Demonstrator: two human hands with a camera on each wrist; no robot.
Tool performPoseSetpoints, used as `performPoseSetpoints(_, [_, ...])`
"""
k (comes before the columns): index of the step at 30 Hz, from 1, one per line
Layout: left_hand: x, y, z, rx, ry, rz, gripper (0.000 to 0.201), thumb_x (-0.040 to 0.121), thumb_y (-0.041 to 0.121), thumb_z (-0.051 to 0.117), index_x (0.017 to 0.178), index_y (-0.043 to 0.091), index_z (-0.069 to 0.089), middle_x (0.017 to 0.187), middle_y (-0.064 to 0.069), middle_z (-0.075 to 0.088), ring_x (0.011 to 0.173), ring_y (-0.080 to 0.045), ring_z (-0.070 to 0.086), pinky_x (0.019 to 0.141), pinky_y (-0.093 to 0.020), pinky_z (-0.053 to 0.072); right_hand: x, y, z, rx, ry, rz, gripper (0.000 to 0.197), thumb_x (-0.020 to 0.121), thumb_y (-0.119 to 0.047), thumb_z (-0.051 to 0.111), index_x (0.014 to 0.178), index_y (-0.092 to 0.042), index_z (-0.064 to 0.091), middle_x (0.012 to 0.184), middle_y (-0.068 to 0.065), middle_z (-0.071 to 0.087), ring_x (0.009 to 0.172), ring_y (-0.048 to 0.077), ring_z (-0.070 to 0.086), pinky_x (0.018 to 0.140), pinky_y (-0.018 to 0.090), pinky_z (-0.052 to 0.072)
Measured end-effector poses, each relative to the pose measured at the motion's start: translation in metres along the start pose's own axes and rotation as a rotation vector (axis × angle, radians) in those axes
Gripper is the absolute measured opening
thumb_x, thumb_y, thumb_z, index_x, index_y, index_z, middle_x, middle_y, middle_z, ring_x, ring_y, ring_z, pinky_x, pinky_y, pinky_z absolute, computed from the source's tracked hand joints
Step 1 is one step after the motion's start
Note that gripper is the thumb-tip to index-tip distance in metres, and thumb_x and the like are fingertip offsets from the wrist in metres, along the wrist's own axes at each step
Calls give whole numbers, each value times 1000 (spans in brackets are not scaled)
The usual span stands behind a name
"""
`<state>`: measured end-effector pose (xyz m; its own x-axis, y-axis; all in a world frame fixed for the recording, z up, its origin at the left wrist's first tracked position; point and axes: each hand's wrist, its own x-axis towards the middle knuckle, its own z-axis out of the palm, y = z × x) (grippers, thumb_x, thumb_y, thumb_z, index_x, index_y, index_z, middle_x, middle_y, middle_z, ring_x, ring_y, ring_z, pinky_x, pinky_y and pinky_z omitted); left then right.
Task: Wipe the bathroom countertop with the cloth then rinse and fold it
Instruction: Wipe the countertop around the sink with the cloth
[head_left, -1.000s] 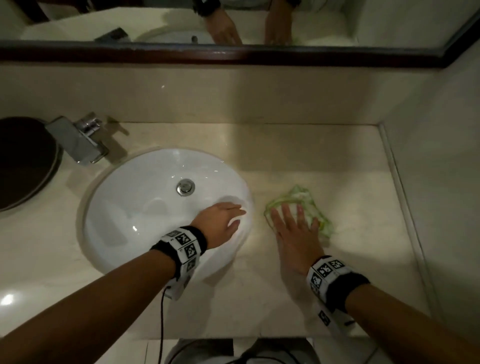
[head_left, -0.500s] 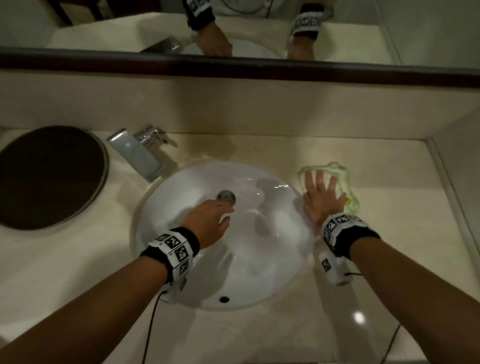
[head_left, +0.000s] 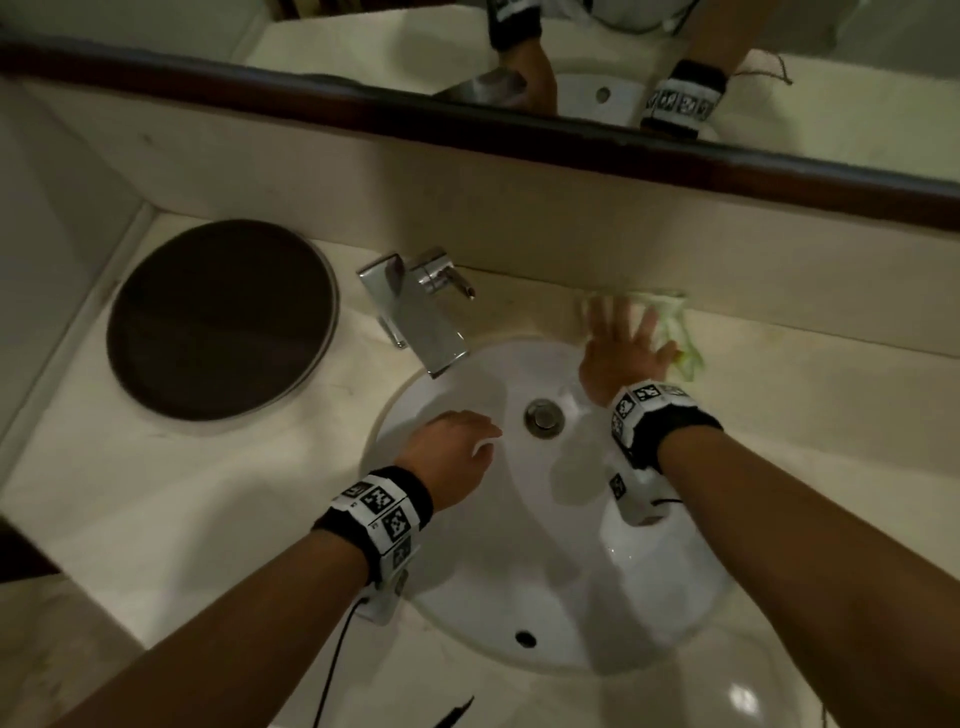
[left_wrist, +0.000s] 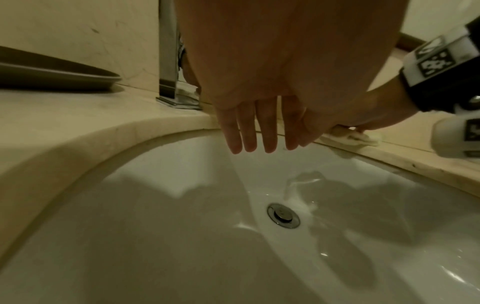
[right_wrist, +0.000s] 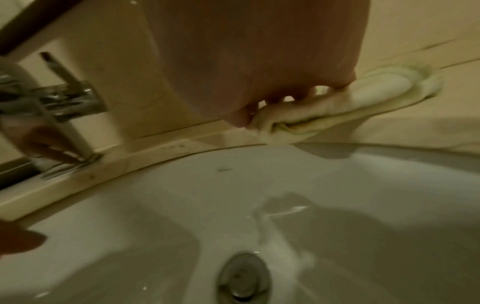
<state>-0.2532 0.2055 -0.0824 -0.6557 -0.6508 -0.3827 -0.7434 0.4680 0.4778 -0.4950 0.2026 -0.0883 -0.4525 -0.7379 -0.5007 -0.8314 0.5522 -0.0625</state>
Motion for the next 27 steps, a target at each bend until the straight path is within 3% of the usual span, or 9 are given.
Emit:
performPoseSetpoints(7, [5, -1, -7, -4, -5, -44, 34, 99, 30, 44, 130, 28, 57, 140, 6, 53, 128, -15, 47, 108, -28, 34, 2, -80, 14, -69, 83, -225, 71, 96, -22, 29, 150, -40, -13, 161, -2, -20, 144, 39, -21, 112, 67, 0])
performPoseSetpoints(16, [6, 26, 5, 26, -86, -24, 34, 98, 32, 44, 129, 29, 58, 137, 5, 55, 125, -16, 50, 106, -30, 38, 3, -40, 10, -164, 119, -371, 59, 102, -35, 23, 150, -43, -11, 162, -6, -15, 148, 31, -12, 113, 62, 10])
performPoseSetpoints(20, [1, 38, 4, 52, -82, 12, 33, 97, 31, 47, 127, 26, 60, 133, 3, 59, 119, -18, 55, 101, -31, 42, -4, 11, 4, -82, 104, -290, 58, 102, -36, 27, 151, -44, -4, 162, -9, -11, 149, 28, -11, 116, 59, 8])
performPoseSetpoints(27, [-5, 65, 13, 70, -134, 53, 34, 98, 32, 46, 129, 27, 59, 134, 2, 58, 119, -18, 55, 103, -32, 41, -36, 133, 11, 46, 23, 54, 56, 101, -48, 17, 149, -45, -11, 161, -9, -18, 148, 25, -15, 116, 60, 1])
